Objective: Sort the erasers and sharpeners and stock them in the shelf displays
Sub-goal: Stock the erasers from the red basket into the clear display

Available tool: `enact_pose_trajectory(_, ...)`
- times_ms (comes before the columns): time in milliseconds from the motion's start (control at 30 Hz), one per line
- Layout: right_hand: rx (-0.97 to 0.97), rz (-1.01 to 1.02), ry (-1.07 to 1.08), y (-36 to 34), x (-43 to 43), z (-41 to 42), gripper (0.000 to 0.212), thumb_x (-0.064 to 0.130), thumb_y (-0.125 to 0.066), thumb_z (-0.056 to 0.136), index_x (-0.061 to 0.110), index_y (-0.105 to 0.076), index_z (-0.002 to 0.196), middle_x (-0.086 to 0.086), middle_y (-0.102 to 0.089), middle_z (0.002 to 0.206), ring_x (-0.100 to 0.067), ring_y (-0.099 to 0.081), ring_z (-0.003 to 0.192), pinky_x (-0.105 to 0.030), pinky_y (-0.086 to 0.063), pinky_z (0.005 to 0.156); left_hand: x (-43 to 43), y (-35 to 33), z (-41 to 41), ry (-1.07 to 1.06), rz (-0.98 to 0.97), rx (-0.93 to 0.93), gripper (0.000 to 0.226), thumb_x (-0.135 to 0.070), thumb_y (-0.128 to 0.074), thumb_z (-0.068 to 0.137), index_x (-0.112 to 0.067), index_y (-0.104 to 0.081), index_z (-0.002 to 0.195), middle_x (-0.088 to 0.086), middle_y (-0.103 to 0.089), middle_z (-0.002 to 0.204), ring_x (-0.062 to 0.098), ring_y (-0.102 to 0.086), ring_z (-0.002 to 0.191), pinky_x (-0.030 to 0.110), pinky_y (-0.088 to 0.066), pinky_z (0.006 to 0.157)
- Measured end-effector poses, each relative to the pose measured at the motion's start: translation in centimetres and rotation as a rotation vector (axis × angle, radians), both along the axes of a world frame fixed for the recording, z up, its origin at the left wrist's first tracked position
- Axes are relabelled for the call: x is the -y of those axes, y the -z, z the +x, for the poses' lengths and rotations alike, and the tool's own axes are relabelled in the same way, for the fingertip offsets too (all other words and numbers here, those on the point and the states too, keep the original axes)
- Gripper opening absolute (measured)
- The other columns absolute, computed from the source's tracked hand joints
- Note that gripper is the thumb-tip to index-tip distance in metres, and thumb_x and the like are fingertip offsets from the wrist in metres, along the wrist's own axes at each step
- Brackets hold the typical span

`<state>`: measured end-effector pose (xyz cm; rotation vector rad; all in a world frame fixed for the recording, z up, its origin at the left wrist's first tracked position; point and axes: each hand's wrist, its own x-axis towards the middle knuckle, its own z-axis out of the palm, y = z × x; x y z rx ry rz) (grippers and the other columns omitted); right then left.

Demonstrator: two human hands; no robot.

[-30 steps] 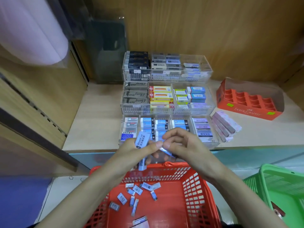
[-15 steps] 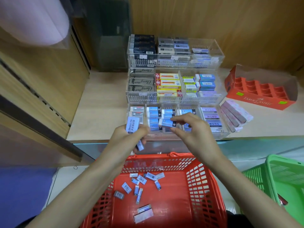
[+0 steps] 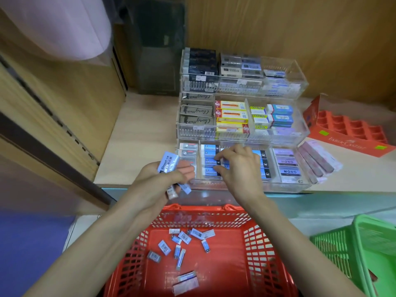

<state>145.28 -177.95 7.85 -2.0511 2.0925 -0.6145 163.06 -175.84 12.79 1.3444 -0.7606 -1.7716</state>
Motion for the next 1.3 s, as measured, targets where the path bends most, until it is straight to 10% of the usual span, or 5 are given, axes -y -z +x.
enact_pose_trajectory(500, 0.44, 0.156, -0.072, -4.8, -7.4, 1.9, 0.01, 0.023, -0.068, 0.083, 0.022, -0.068, 0.093, 0.023, -0.053, 0.072, 0.008, -0.048, 0.071, -0.004, -0.033, 0.067, -1.8, -0.4, -3.3, 0.04, -0.005, -0.037, 0.017, -0.017, -0.064, 0.082, -0.001, -0.066, 0.077, 0.003, -0.07, 0.065, 0.004, -0.062, 0.052, 0.013, -0.044, 0.048)
enact_pose_trajectory(767, 1.129, 0.343, 0.089, -5.7, -7.3, -1.1, 0.005, 0.008, -0.066, 0.084, 0.009, -0.067, 0.089, -0.011, -0.069, 0.072, -0.008, -0.053, 0.062, -0.016, -0.04, 0.057, -1.6, -0.9, -2.8, 0.164, -0.125, 0.075, 0.03, -0.036, -0.063, 0.076, -0.011, -0.071, 0.089, -0.003, -0.069, 0.072, 0.005, -0.057, 0.063, 0.015, -0.04, 0.052)
enact_pose_trajectory(1000, 1.086, 0.281, 0.035, -5.2, -7.4, -1.6, 0.013, 0.008, -0.068, 0.083, 0.014, -0.066, 0.094, -0.018, -0.064, 0.071, -0.009, -0.051, 0.064, -0.019, -0.038, 0.061, -1.4, -0.5, -3.0, 0.294, -0.23, 0.159, 0.015, -0.034, -0.066, 0.073, -0.024, -0.077, 0.073, -0.003, -0.072, 0.079, 0.008, -0.055, 0.073, 0.026, -0.042, 0.068)
enact_pose_trajectory(1167, 0.619, -0.031, -0.089, -5.0, -7.6, -1.9, 0.038, -0.003, -0.068, 0.079, 0.034, -0.065, 0.089, 0.013, -0.062, 0.092, -0.001, -0.056, 0.086, -0.01, -0.039, 0.073, -1.4, -0.4, -3.3, 0.282, -0.226, 0.137, 0.02, -0.039, -0.07, 0.068, -0.023, -0.076, 0.079, 0.003, -0.057, 0.071, 0.016, -0.047, 0.065, 0.028, -0.038, 0.065)
enact_pose_trajectory(1300, 0.855, 0.037, -0.095, -5.2, -7.7, -2.0, 0.046, -0.001, -0.068, 0.078, 0.034, -0.059, 0.106, 0.011, -0.061, 0.104, -0.005, -0.058, 0.091, -0.016, -0.044, 0.075, -1.2, -0.5, -3.5, 0.226, -0.263, 0.159, 0.017, -0.014, -0.075, 0.07, -0.018, -0.071, 0.087, -0.007, -0.062, 0.066, 0.008, -0.04, 0.049, 0.022, -0.035, 0.052)
